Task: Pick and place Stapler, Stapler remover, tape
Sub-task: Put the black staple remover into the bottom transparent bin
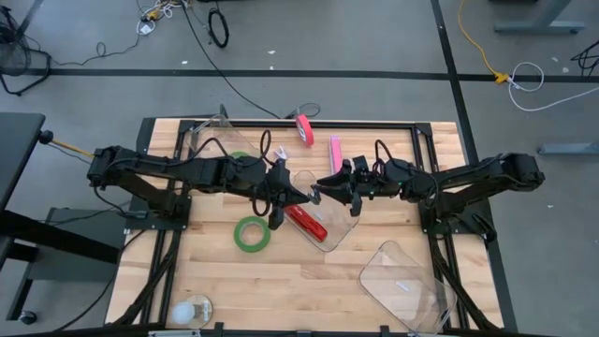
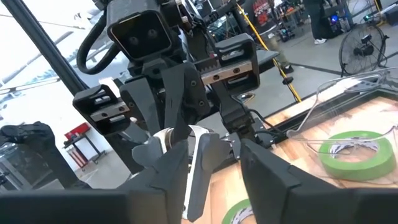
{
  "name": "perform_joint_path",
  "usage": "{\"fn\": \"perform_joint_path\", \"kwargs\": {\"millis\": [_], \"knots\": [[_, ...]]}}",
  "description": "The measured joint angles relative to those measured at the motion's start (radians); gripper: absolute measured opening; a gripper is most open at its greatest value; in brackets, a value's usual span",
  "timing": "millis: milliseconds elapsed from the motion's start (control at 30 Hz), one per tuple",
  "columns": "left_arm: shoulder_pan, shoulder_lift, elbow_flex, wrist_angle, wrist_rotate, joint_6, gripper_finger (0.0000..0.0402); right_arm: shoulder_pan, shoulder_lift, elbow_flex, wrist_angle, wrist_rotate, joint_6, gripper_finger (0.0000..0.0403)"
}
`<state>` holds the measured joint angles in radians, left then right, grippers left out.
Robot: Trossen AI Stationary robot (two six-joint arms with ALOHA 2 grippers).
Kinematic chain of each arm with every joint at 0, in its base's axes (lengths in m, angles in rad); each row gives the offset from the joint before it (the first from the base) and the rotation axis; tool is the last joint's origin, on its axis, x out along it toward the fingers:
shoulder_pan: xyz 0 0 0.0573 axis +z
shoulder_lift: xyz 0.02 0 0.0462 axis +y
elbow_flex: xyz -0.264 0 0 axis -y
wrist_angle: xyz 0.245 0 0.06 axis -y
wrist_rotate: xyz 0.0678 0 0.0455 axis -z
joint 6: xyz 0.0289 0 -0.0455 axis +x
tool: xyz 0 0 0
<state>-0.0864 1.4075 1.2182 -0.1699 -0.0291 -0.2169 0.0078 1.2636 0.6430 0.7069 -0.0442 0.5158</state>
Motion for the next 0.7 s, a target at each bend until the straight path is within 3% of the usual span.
{"fn": "perform_joint_path", "kwargs": {"millis": [400, 700], "knots": [[0.000, 0.000, 0.000, 0.000, 0.000, -0.006, 0.0009, 0.000, 0.000, 0.000, 0.000, -0.028, 0.000, 0.0044], [0.000, 0.000, 0.000, 0.001, 0.000, -0.007, 0.0009, 0.000, 0.000, 0.000, -0.001, -0.026, -0.004, 0.0010]]}}
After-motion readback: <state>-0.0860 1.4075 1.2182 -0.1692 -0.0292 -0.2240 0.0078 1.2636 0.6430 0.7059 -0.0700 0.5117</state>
